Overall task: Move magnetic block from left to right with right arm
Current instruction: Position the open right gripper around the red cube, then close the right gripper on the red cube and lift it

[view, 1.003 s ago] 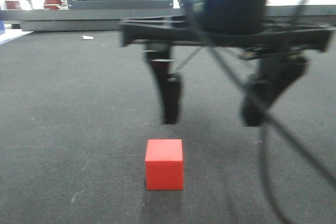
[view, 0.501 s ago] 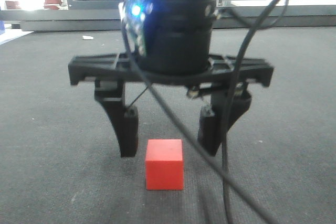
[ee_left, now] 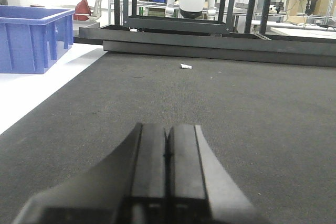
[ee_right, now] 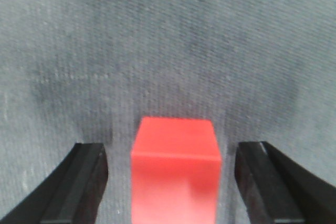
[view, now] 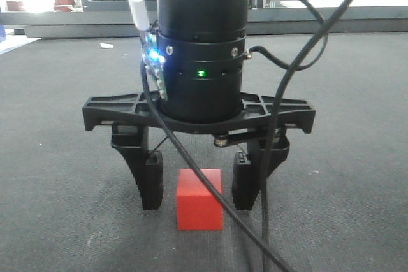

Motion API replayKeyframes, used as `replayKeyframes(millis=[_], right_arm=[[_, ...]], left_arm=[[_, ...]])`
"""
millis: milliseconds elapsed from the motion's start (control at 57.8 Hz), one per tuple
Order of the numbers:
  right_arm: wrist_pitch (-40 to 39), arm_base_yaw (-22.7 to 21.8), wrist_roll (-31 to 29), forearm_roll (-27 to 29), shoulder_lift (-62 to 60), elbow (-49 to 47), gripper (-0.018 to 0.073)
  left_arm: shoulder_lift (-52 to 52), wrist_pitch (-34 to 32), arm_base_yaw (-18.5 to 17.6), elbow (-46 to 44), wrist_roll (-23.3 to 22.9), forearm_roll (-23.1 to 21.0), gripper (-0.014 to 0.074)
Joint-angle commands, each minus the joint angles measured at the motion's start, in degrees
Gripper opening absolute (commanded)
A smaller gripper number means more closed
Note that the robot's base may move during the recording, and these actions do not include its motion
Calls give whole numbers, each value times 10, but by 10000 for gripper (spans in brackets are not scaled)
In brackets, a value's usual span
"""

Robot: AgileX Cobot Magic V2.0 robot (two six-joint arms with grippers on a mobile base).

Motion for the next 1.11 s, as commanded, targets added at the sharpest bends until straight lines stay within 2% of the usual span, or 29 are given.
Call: replayKeyframes(millis=[0, 207, 398, 501, 605, 761, 864, 951, 1089], right_arm=[[-5, 0, 2, -4, -21, -18, 601], [3, 1, 2, -4, -16, -17, 580], [0, 1, 2, -6, -21, -17, 388], [3, 1, 0, -13, -36, -17, 330], [-5, -3, -7, -18, -66, 4, 301], [-60, -23, -16, -35, -142, 89, 295], [-83, -44, -54, -35, -192, 133, 295], [-94, -70, -110, -27, -238, 173, 295], [-113, -136, -223, -3, -325, 241, 295]], left_arm=[[-6, -50, -1, 4, 0, -3, -126], [-6, -50, -1, 4, 0, -3, -126], [-6, -50, -1, 4, 0, -3, -126], [-6, -50, -1, 4, 0, -3, -126], [-6, -50, -1, 4, 0, -3, -126], [-6, -50, -1, 4, 0, -3, -126], [-6, -50, -1, 4, 0, -3, -126], [-6, -50, -1, 4, 0, -3, -126], [-6, -50, -1, 4, 0, -3, -126]])
